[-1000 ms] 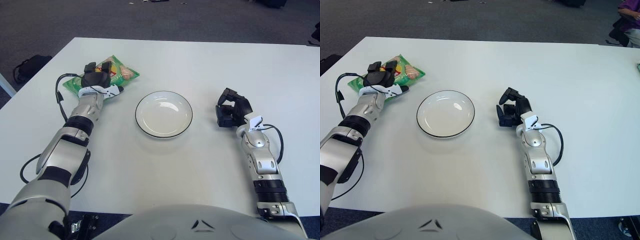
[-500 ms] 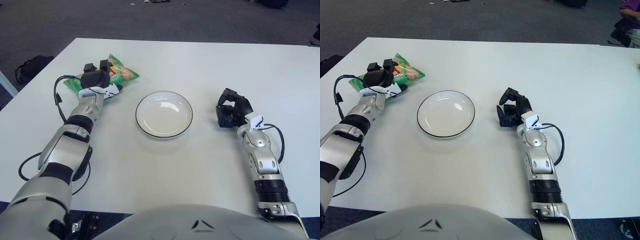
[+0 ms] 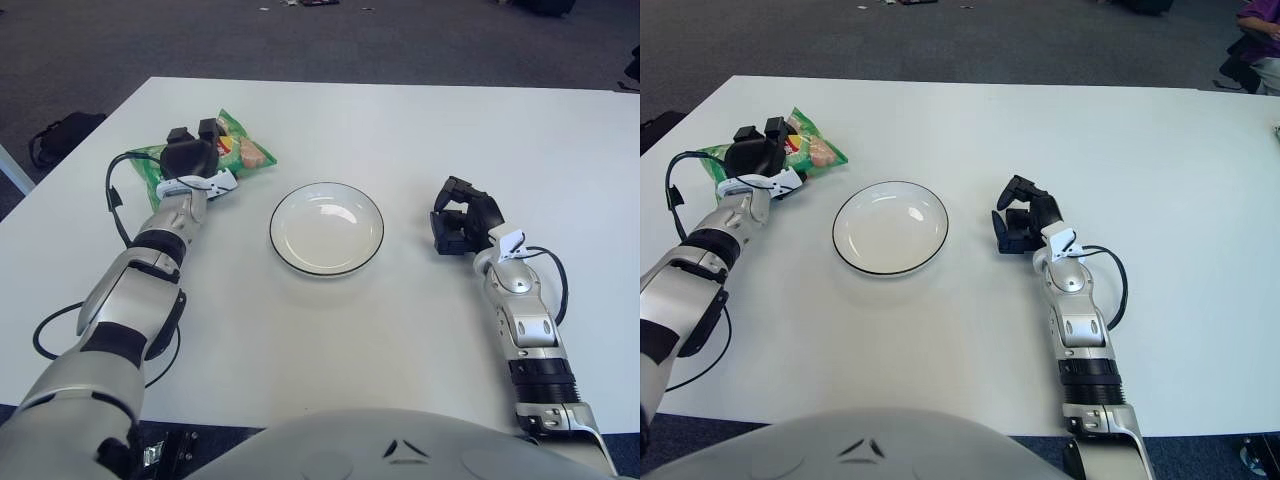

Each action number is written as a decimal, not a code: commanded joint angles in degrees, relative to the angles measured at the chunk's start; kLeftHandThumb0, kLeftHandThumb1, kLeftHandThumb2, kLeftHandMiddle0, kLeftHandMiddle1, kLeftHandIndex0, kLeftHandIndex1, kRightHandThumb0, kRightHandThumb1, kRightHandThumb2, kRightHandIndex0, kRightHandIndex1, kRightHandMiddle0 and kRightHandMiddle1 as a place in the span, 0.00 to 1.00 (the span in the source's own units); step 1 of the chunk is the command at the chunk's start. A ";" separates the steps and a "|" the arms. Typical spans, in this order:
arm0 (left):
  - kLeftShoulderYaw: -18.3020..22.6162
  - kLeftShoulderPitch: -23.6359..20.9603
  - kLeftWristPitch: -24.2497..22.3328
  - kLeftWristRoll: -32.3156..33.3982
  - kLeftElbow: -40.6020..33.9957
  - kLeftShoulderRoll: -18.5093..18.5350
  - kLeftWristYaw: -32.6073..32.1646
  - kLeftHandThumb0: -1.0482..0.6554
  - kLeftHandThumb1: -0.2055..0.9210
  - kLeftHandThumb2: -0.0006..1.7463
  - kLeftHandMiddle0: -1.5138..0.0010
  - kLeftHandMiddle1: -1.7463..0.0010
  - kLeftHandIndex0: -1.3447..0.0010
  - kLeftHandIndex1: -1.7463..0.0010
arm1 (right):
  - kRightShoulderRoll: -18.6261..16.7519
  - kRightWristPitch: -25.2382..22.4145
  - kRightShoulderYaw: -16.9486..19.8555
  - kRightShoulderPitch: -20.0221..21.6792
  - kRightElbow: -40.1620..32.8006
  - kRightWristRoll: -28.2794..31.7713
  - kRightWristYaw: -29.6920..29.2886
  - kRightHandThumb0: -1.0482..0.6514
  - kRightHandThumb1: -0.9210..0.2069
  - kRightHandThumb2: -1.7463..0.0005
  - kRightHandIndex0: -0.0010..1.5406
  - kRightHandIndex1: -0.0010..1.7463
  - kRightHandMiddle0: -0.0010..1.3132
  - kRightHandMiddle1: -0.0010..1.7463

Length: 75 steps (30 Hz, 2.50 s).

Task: Put the snack into the plate.

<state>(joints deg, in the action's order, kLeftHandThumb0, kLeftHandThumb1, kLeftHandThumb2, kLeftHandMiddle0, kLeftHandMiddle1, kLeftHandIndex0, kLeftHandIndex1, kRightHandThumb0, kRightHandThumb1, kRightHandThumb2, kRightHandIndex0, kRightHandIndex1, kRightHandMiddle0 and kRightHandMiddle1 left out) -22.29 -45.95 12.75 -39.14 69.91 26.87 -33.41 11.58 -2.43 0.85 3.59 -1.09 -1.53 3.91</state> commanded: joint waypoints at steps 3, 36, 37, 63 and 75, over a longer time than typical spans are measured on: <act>0.48 3.16 1.41 2.28 -1.67 0.17 5.25 0.62 0.17 0.93 0.42 0.12 0.48 0.00 | 0.10 -1.91 -0.54 -2.69 3.89 -0.58 1.04 0.32 0.57 0.22 0.83 1.00 0.49 1.00; 5.95 12.39 -1.97 -3.29 -56.35 2.73 11.31 0.61 0.25 0.91 0.49 0.02 0.57 0.00 | 0.85 -0.03 -0.63 -1.02 7.59 -0.30 2.52 0.33 0.56 0.23 0.82 1.00 0.49 1.00; 6.04 12.63 -1.64 -3.16 -57.39 2.70 11.70 0.61 0.25 0.91 0.49 0.01 0.57 0.00 | 0.85 0.00 -0.63 -1.00 7.63 -0.27 2.56 0.33 0.56 0.23 0.82 1.00 0.49 1.00; 3.84 17.11 11.45 3.37 -72.50 -3.50 27.78 0.62 0.19 0.94 0.44 0.04 0.54 0.00 | 0.92 -1.59 -1.26 -1.14 6.57 -1.08 2.34 0.33 0.55 0.24 0.81 1.00 0.48 1.00; 2.52 20.01 19.79 5.62 -72.98 -4.40 31.69 0.62 0.19 0.95 0.43 0.03 0.54 0.00 | 1.03 -2.58 -1.65 -1.35 5.48 -2.03 1.89 0.33 0.55 0.24 0.81 1.00 0.48 1.00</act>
<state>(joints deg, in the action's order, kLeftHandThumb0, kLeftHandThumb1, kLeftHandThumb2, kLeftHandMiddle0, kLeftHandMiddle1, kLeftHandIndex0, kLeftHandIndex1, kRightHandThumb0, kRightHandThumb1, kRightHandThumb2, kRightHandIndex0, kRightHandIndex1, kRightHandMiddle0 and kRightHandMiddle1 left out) -19.76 -26.29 30.95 -34.15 -2.97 21.86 -2.93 12.78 -1.39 0.57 5.28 1.92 -1.94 5.41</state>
